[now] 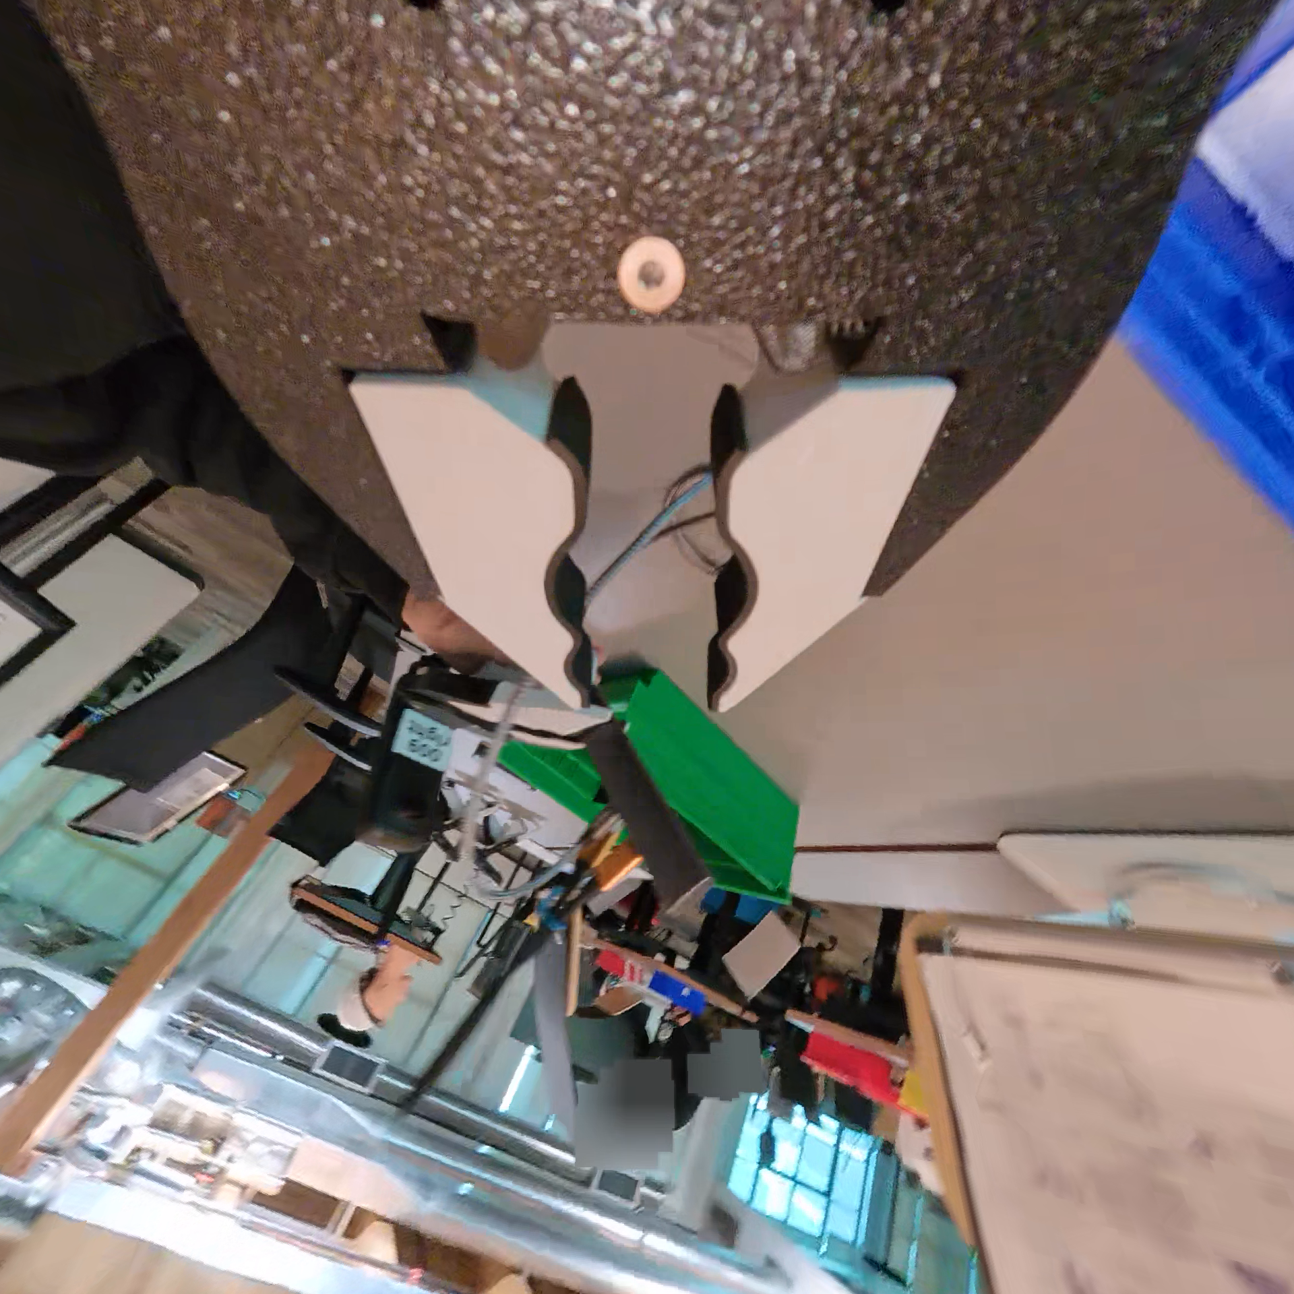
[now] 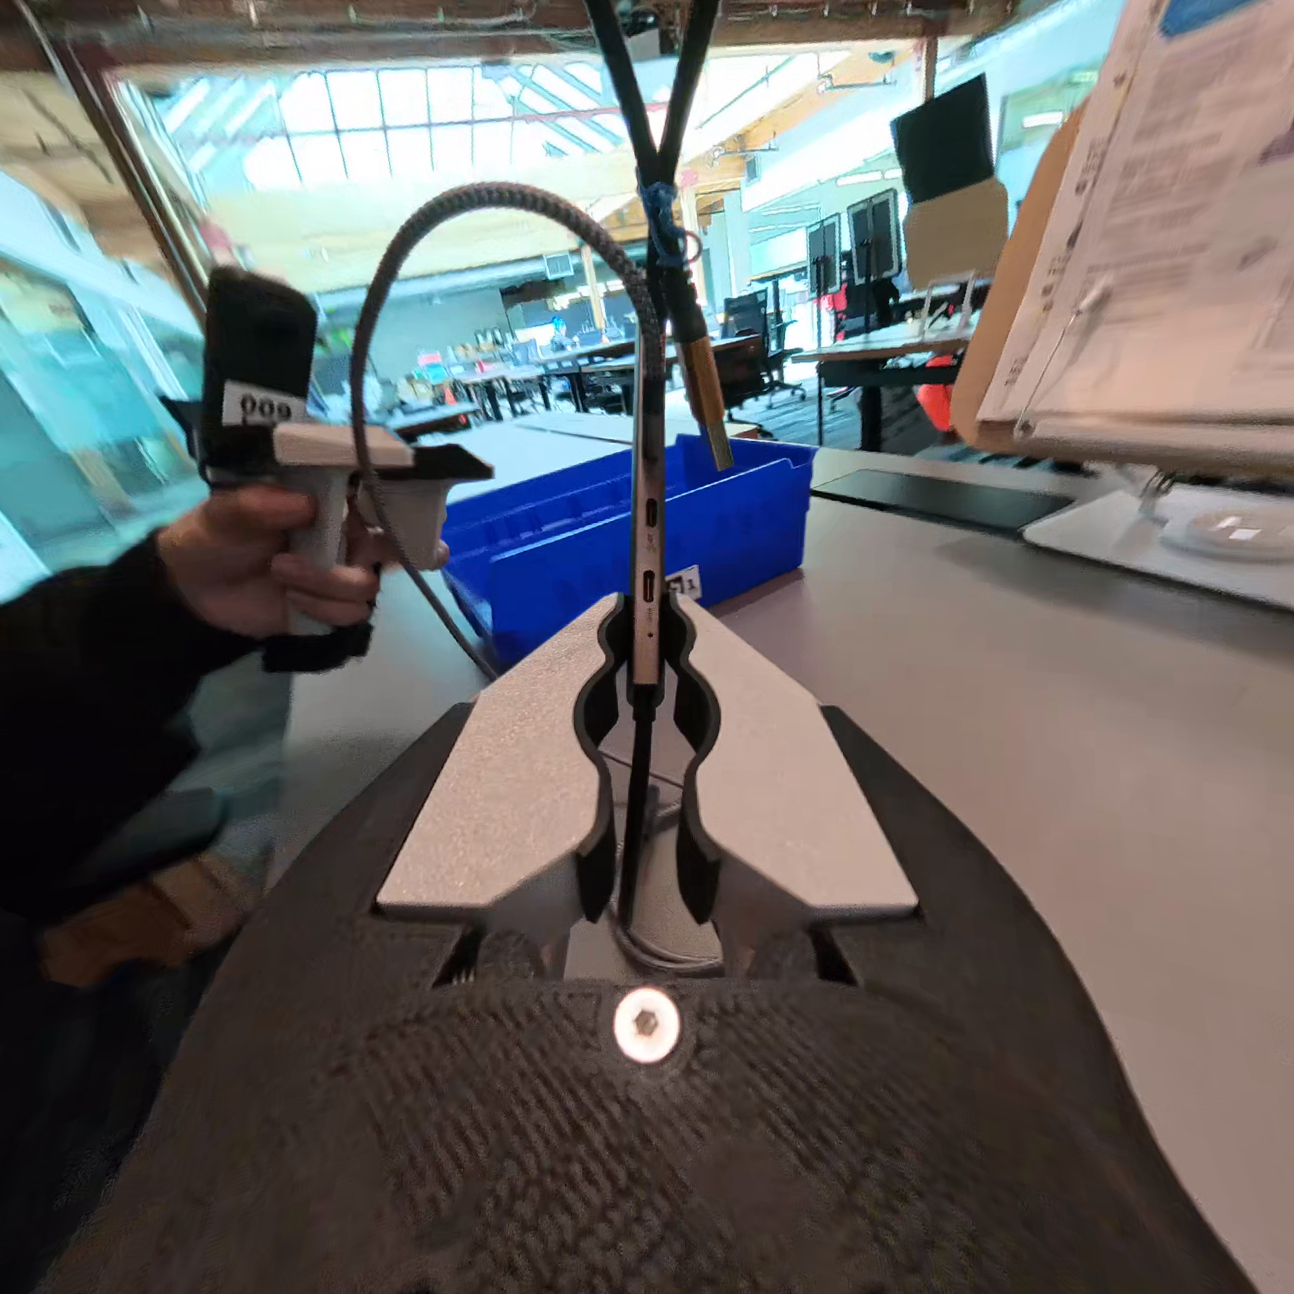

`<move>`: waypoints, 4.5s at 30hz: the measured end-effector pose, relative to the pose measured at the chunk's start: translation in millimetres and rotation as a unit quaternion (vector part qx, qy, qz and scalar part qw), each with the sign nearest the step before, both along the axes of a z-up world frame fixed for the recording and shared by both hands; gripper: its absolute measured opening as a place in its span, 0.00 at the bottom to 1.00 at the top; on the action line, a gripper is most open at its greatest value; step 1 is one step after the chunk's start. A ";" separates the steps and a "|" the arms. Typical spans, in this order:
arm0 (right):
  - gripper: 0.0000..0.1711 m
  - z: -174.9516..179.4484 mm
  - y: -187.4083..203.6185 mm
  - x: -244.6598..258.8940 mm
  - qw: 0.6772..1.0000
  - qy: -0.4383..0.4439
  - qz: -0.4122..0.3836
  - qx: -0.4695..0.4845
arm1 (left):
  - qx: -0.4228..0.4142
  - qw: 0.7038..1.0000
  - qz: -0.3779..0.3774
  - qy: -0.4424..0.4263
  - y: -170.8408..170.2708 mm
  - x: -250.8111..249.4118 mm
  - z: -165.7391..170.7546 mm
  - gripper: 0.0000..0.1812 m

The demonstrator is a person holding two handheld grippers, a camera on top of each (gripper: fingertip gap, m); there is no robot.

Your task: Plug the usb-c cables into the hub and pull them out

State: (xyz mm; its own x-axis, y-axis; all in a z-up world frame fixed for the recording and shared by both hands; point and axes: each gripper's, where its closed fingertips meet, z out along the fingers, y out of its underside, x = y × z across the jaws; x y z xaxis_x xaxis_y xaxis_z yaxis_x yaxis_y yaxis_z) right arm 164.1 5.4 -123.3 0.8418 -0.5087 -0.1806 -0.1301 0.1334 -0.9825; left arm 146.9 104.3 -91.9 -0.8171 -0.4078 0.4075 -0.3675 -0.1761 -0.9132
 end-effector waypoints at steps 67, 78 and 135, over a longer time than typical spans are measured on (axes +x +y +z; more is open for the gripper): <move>0.06 -29.8 39.4 -2.0 0.989 -0.031 -0.060 -0.128 | 0.235 0.874 0.247 -0.347 -49.8 24.4 -59.7 0.11; 0.06 -36.5 39.1 -0.9 0.989 -0.043 -0.063 -0.127 | 0.224 0.888 0.238 -0.323 -49.5 25.7 -64.3 0.11; 0.06 -47.8 27.3 -11.0 0.968 -0.020 -0.062 -0.243 | 0.211 0.909 0.211 -0.292 -59.5 17.8 -69.9 0.12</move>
State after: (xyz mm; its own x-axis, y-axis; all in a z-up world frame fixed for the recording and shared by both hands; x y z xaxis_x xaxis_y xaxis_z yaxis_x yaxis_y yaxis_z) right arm 153.1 32.7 -171.1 0.7704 -0.6226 0.1373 -0.1023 -0.3332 -0.9373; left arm 164.7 44.7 -161.8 -0.5785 -0.7537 -0.3118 0.2210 0.2231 -0.9494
